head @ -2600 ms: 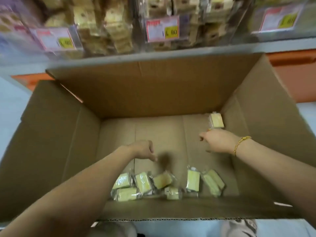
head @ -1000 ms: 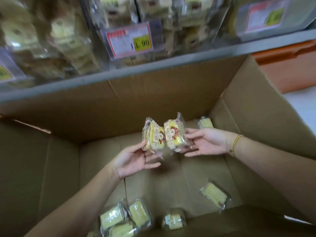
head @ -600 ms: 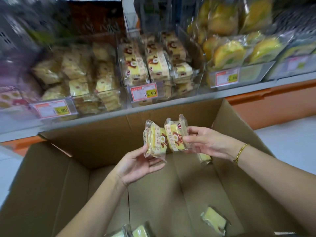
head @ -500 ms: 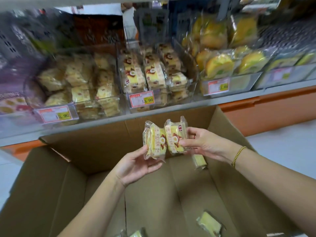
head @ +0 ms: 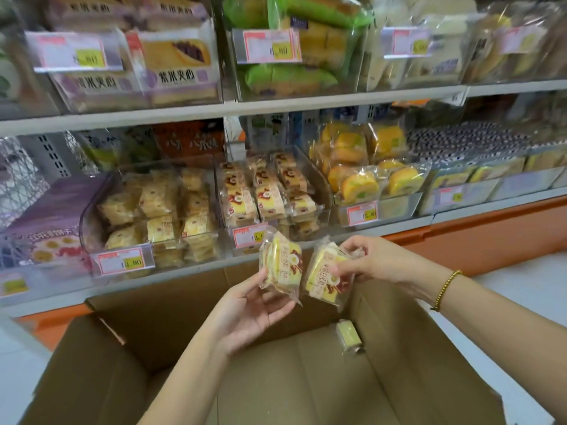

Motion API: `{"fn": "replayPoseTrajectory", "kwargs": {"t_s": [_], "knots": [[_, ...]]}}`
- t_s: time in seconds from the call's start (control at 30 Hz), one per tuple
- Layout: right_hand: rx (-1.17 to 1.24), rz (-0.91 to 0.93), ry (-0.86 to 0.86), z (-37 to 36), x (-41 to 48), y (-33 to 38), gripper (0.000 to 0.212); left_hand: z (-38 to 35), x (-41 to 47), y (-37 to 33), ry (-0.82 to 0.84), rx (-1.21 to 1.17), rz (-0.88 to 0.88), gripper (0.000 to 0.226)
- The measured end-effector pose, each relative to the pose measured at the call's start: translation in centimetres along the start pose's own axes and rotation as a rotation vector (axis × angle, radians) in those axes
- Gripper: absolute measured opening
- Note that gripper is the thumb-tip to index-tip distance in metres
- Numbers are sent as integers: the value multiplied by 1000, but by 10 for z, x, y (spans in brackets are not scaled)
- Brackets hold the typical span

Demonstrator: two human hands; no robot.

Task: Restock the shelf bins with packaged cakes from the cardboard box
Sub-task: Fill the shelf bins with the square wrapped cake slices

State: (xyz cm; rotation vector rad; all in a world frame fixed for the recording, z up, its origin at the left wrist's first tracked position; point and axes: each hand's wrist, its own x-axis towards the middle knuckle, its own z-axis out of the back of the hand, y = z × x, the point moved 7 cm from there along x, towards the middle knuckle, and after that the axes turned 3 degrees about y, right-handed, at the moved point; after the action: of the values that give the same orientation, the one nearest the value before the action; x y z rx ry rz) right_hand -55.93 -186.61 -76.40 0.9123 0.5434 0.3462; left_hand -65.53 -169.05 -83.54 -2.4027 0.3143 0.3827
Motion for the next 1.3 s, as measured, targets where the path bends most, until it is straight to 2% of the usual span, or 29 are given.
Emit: {"fn": "replayPoseTrajectory", "kwargs": {"t_s": [0.2,0.27,0.37,0.53,0.6,0.73,0.83,1.03,1.2,1.3], "knots": [[463,-1,-78,20,11,11,51,-5,-8,-19,-60,-177,-61,48],[600,-14,-135,27,18,12,45,-6,-8,-22,-81,-203,-68,48],[792,-110,-221,27,29,8,22,-9,-9,-28,-97,-212,-82,48],[1102,-122,-271,11,62,24,13,-14,-12,-44,-90,-225,-105,45],[1068,-112,-298,6,83,28,19,-13,-15,-48,-83,-237,-114,45],[1059,-121,-422,6,111,27,61,-7,-22,-45,-94,-251,-115,45],[1014,-43,-408,7,118,40,74,1,-25,-38,-123,-285,-100,47],[543,-18,-247,15,125,46,60,11,-23,-39,-197,-293,-93,43],[435,-12,-110,24,128,47,48,10,-15,-34,-189,-298,-70,45],[467,-22,-42,23,129,43,40,7,-8,-34,-176,-301,-53,46]]}}
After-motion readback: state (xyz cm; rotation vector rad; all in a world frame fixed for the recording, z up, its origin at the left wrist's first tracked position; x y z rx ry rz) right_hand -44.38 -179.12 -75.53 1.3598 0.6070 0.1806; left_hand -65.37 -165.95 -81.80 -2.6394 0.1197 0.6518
